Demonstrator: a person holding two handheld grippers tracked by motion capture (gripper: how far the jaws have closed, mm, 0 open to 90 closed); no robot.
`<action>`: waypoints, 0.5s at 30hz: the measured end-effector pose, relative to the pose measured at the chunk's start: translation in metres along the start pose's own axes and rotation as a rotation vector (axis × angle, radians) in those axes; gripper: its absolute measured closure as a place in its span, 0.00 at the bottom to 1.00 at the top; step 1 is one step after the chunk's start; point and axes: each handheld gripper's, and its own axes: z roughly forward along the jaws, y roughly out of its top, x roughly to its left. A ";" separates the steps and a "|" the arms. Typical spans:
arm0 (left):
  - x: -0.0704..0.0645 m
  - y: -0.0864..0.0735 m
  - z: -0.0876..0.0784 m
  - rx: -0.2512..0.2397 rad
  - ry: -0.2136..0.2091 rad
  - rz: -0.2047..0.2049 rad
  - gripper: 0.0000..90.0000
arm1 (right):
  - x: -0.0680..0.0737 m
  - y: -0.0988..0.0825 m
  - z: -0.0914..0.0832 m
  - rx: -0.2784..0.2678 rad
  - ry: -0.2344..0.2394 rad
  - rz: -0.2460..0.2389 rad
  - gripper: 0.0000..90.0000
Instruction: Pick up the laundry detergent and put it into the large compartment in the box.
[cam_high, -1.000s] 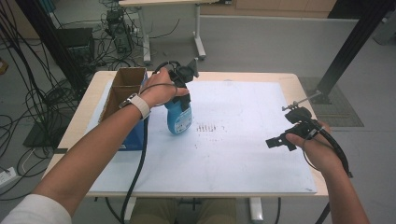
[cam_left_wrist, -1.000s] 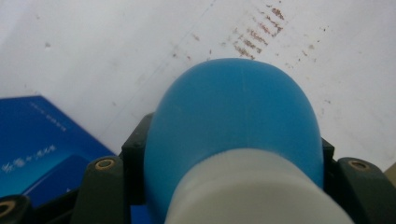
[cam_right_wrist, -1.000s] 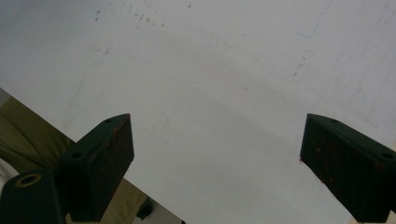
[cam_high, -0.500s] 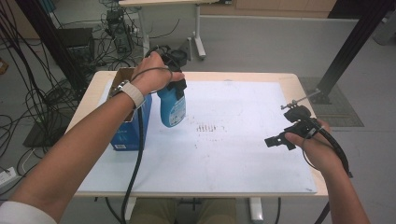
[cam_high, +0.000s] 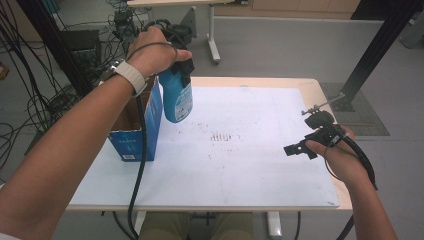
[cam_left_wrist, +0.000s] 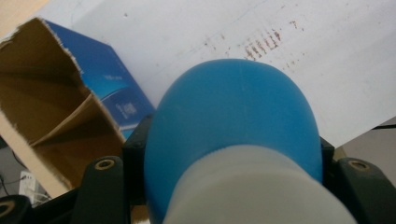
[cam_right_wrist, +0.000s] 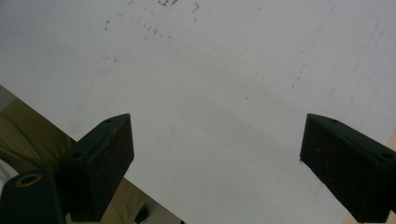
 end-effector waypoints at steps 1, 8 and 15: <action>0.002 0.001 -0.005 0.008 -0.003 -0.007 0.44 | 0.000 0.001 0.001 -0.001 0.001 -0.003 0.10; 0.005 -0.003 -0.034 0.006 0.001 -0.059 0.44 | -0.001 0.006 0.006 -0.001 0.011 -0.011 0.11; 0.010 -0.007 -0.057 0.005 -0.004 -0.132 0.44 | -0.002 0.010 0.009 -0.006 0.021 -0.018 0.10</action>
